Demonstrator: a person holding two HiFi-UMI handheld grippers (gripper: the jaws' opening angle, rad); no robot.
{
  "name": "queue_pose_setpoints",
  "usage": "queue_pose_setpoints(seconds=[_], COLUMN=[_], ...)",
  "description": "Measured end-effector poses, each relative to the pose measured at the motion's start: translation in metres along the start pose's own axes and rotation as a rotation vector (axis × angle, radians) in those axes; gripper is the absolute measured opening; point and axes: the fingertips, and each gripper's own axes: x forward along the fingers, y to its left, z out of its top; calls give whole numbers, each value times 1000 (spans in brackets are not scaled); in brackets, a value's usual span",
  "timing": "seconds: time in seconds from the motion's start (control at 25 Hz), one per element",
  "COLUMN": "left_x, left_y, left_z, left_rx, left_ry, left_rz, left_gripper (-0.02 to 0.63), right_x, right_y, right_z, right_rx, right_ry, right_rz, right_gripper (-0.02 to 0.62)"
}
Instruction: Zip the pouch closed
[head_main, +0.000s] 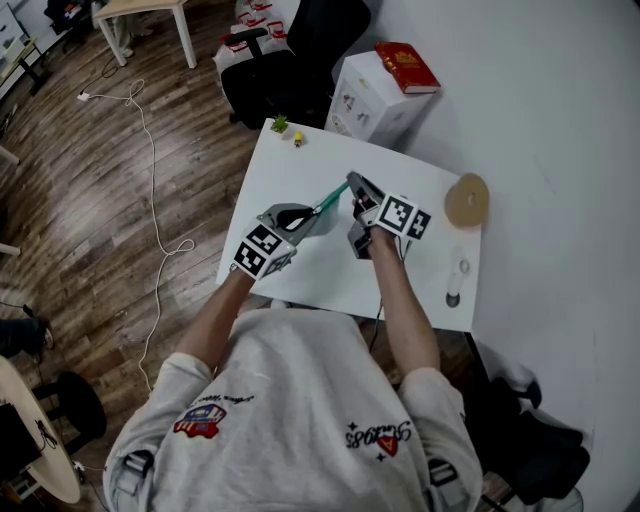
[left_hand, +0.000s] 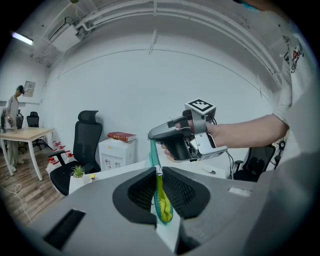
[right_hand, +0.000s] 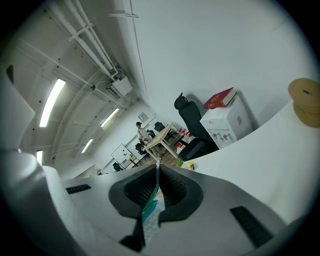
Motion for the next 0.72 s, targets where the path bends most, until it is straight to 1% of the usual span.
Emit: queue_pose_setpoints(seconds=[0.56, 0.72], left_x=[-15, -17], left_y=[4, 7], left_z=[-15, -21], left_rx=[-8, -11], left_ry=[22, 39], left_rz=[6, 9], left_gripper=[38, 38], right_x=[0, -3], right_y=[2, -3], right_z=[7, 17], right_rx=[5, 12], right_ry=[-30, -62], right_rz=[-10, -21], right_gripper=[21, 20])
